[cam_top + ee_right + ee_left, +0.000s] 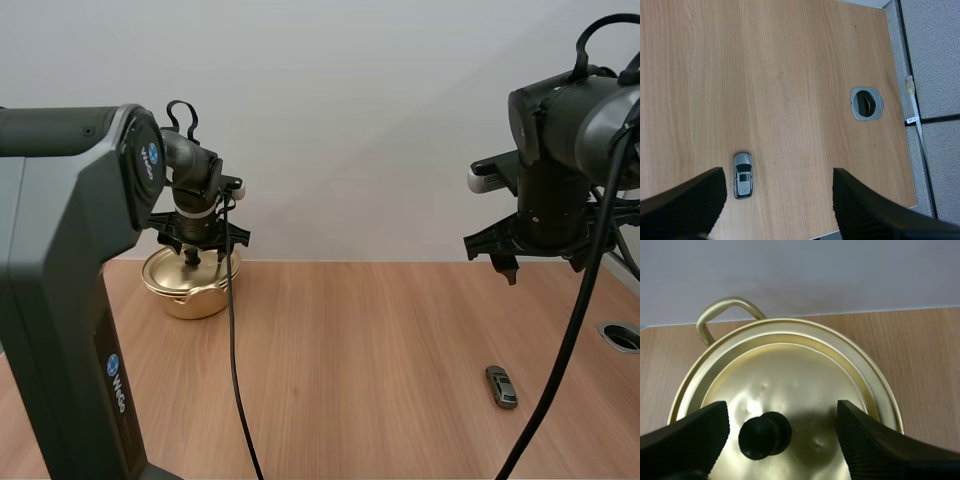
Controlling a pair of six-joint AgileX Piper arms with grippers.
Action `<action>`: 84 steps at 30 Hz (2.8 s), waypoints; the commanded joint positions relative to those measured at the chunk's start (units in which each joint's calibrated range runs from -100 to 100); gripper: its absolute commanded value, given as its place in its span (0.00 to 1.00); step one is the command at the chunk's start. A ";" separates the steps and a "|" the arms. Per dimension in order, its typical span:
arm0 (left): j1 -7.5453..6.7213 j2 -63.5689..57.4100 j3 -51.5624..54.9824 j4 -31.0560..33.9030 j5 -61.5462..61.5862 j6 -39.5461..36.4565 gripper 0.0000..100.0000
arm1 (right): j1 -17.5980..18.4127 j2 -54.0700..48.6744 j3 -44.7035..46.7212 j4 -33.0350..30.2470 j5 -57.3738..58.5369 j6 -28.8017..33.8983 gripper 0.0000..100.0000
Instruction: Open the pot, put the car inside, and close it
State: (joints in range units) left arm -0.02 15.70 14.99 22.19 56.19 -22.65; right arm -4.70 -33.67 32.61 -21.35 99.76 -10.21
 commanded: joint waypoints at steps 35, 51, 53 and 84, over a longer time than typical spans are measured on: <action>0.42 -24.77 -12.82 -12.50 17.80 9.31 0.00 | -4.91 0.08 17.94 17.55 -9.33 -1.30 1.00; 0.42 -28.30 -12.82 -14.90 37.63 10.24 0.00 | -4.91 4.35 24.35 11.98 -23.79 -4.38 1.00; 0.42 -29.40 -12.82 -15.54 37.76 10.24 0.00 | -4.91 6.73 24.35 11.24 -23.79 -4.38 1.00; 0.42 -46.62 -12.82 -15.89 41.55 16.79 0.00 | -4.98 28.40 22.79 7.79 -42.42 2.31 0.00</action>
State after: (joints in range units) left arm 0.38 -29.60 2.16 6.29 97.60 -5.86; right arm -9.63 -5.11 56.04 -14.16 57.46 -7.94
